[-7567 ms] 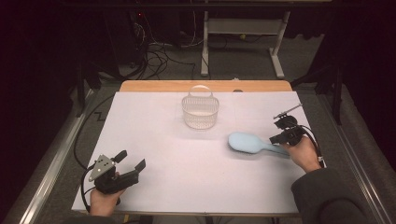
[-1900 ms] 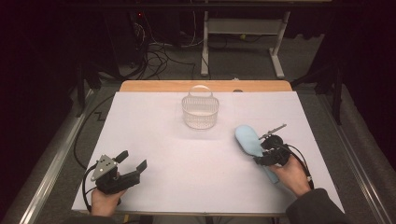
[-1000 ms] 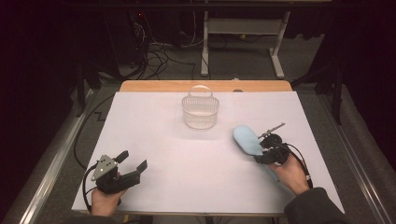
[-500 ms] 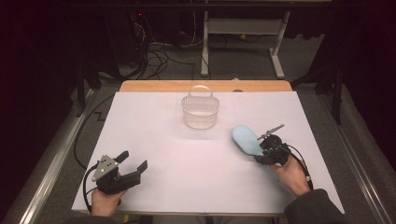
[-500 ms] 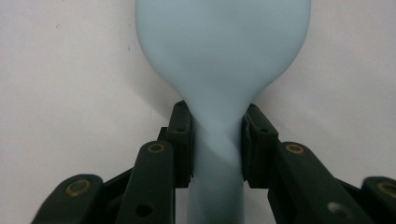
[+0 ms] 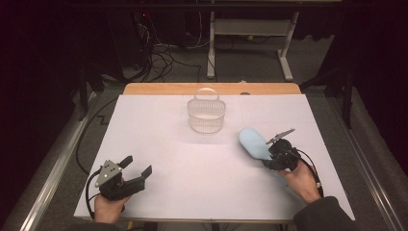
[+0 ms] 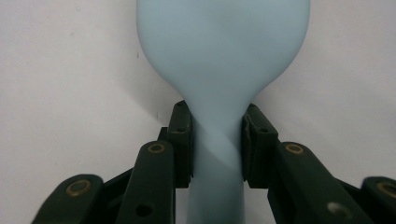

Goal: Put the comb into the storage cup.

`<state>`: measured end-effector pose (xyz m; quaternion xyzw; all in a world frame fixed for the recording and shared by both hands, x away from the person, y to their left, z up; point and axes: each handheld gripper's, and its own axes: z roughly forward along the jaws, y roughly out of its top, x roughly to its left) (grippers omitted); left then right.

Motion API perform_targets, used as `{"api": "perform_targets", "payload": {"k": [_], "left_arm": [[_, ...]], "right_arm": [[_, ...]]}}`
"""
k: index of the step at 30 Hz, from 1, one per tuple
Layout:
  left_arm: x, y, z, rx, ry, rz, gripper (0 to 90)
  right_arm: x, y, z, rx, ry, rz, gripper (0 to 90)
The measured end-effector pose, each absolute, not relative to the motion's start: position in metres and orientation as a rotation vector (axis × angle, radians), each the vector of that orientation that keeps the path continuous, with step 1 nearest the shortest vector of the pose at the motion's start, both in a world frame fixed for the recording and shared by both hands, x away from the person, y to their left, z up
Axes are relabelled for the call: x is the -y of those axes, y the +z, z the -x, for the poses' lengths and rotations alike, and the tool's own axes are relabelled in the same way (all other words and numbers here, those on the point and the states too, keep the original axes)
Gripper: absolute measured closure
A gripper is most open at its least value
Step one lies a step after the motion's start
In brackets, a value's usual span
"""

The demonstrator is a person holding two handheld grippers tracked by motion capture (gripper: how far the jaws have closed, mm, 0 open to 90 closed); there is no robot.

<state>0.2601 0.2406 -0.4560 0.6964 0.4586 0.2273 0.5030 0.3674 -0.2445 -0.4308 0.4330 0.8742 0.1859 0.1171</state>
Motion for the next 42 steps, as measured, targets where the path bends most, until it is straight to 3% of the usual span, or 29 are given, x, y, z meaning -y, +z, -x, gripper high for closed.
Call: {"api": "perform_targets", "payload": {"k": [42], "left_arm": [[-0.235,-0.454,-0.259,-1.091,0.578,-1.731,16.8]], "right_arm": [[0.250,-0.400,-0.346,-2.485,0.813,-1.206,70.4]]}}
